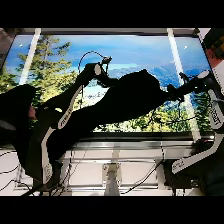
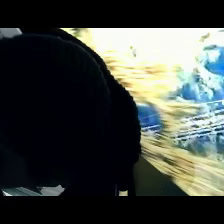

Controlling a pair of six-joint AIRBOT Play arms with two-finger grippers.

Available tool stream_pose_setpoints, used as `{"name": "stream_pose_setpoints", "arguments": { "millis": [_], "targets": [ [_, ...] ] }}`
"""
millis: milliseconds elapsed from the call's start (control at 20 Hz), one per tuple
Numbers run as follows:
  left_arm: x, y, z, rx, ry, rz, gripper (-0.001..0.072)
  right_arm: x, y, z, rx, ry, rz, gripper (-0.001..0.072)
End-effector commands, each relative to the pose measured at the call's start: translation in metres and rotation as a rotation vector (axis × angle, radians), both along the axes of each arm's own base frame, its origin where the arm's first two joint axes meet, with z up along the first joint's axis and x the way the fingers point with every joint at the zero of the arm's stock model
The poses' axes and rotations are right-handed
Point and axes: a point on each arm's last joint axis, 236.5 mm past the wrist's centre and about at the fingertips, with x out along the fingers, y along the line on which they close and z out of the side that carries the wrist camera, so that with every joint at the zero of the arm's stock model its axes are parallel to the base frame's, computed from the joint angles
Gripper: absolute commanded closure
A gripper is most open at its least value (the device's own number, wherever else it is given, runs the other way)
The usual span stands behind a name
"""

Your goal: Fold the clothes and pants, and hang the long-sleeved shirts on hangers.

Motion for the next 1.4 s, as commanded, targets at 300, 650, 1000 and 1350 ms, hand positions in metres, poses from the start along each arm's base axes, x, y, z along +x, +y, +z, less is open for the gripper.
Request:
{"name": "stream_pose_setpoints", "arguments": {
  "millis": [300,650,1000,1350],
  "targets": [
    [0.013,-0.010,0.006,-0.054,-0.055,0.010,0.0701,0.006,-0.001,0.001,-0.004,-0.026,-0.004,0.0699],
    [0.063,-0.024,0.187,-0.285,-0.458,0.114,0.0705,0.032,-0.054,0.095,-0.109,-0.256,-0.083,0.0701],
    [0.066,-0.048,0.298,-0.524,-0.707,0.211,0.0706,-0.047,-0.152,0.171,-0.328,-0.262,-0.270,0.0699],
    [0.056,-0.132,0.237,-0.610,-0.762,0.235,0.0705,-0.080,-0.141,0.140,-0.275,-0.102,-0.280,0.0698]
  ]
}}
